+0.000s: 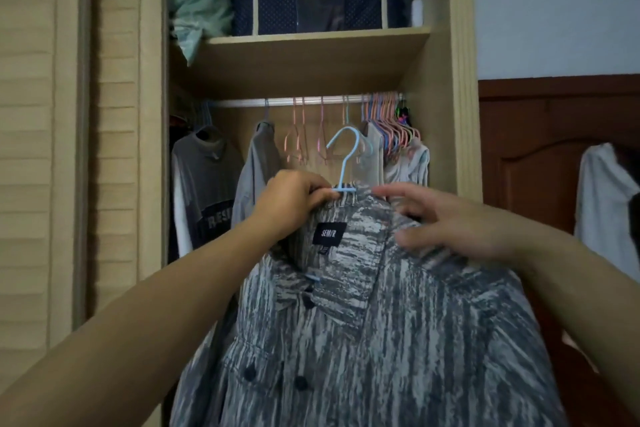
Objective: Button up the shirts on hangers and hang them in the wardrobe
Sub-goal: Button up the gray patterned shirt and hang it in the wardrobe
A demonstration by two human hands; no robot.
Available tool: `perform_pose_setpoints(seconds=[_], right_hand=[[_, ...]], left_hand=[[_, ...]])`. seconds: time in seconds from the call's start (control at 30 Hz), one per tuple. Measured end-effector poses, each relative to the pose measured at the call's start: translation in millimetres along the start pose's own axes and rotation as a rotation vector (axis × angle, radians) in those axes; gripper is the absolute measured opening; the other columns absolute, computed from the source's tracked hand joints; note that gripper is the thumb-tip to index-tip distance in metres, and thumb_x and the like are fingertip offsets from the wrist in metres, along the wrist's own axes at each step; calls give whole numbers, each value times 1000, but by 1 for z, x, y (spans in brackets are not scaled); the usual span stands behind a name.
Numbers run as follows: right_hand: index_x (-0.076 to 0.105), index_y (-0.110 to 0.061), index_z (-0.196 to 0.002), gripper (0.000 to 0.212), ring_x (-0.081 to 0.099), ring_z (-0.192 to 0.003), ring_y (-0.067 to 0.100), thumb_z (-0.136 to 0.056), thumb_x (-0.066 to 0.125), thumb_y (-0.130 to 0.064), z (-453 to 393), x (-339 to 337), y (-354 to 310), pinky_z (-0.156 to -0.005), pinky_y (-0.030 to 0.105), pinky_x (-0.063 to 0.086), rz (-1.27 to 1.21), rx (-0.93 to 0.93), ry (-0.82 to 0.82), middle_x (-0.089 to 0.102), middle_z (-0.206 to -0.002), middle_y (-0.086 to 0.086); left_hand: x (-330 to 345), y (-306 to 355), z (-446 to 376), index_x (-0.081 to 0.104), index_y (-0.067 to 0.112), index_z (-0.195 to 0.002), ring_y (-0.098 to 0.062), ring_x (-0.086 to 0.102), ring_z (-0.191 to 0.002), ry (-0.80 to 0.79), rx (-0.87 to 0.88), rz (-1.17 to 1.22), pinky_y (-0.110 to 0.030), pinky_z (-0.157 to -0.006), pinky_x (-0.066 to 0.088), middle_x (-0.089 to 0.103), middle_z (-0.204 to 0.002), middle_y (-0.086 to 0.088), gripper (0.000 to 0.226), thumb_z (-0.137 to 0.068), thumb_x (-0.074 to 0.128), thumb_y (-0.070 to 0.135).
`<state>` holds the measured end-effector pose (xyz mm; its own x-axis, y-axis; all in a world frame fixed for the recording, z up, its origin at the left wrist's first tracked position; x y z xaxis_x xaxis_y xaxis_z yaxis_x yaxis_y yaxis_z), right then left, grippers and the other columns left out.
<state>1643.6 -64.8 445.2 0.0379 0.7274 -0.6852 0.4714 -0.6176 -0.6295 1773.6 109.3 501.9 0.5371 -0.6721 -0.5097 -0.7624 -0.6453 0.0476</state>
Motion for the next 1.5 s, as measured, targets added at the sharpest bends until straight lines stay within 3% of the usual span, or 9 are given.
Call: perform_pose_setpoints(seconds=[0.07, 0.13, 0.37, 0.47, 0.6, 0.8, 0.97, 1.23, 1.5], right_hand=[[9, -58, -154, 80, 61, -73, 1, -100, 63, -33, -29, -9, 7, -72, 28, 47, 310, 2, 82, 59, -104, -4], [0, -47, -158, 75, 63, -91, 8, -103, 52, -42, -58, -4, 23, -80, 31, 49, 544, 33, 122, 64, -125, 4], [29, -55, -152, 59, 58, -120, 8, -103, 55, -37, -109, 13, 55, -101, 31, 47, 634, -99, 3, 49, -151, -11], [46, -48, -146, 60, 60, -100, -2, -93, 71, -37, -130, -6, 58, -86, 22, 44, 606, -55, 155, 51, -150, -9], [58, -53, -132, 59, 67, -108, 12, -85, 82, -26, -141, -36, 62, -96, 30, 52, 434, -22, 252, 56, -145, -10], [58, -54, -132, 59, 62, -70, 5, -85, 82, -26, -150, -45, 52, -65, 23, 52, 523, 79, 347, 54, -148, -5], [55, -53, -136, 61, 66, -97, 10, -85, 81, -32, -180, -29, 13, -85, 30, 54, 746, 118, 420, 61, -139, -10], [57, -53, -135, 57, 63, -100, 6, -85, 81, -37, -227, 7, -44, -76, 22, 44, 954, 270, 489, 71, -118, -17], [57, -53, -135, 58, 57, -95, 14, -84, 81, -38, -260, 49, -91, -81, 28, 47, 1046, 302, 489, 68, -122, -6]], left_hand=[[22, -3, -2, 82, 27, -96, -12, 68, -75, -48, 29, -12, -38, -68, 56, 76, -84, 6, 26, -89, 71, 50], [43, -12, -1, 81, 28, -95, -14, 68, -77, -50, 38, -32, -40, -69, 57, 76, -83, 7, 27, -88, 71, 52], [72, -55, -20, 79, 35, -92, -15, 69, -81, 12, -24, -49, -40, -72, 57, 75, -84, 12, 22, -88, 71, 55], [78, -63, -37, 80, 33, -92, -10, 66, -82, 17, -13, 27, -37, -75, 55, 73, -86, 13, 20, -87, 73, 51], [78, -104, -58, 70, 29, -121, -7, 57, -114, -29, 8, 286, -28, -103, 43, 62, -118, 9, 37, -96, 60, 53], [71, -265, -61, 41, 38, -150, -43, 24, -142, -162, -137, -663, -59, -110, 38, 20, -161, -13, 56, -98, 48, 57], [43, -317, -95, 25, 37, -156, -45, 6, -147, -59, -260, -601, -65, -107, 38, -2, -165, -11, 61, -101, 43, 56], [2, -365, -175, 55, 11, -137, -39, 57, -122, -211, -310, -595, -48, -100, 49, 55, -135, -20, 37, -106, 41, 24], [-49, -403, -155, 53, 11, -143, -28, 54, -134, -239, -343, -879, -37, -101, 49, 54, -147, -9, 40, -106, 40, 16]])
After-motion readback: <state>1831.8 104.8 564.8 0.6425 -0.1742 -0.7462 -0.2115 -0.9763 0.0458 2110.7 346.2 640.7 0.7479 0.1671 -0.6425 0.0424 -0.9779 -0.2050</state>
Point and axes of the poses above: each hand's wrist, its own z-axis away from the middle knuckle, its own x-axis out of the palm, y = z × x, the point moved 9 cm from there along -z, towards the middle knuckle
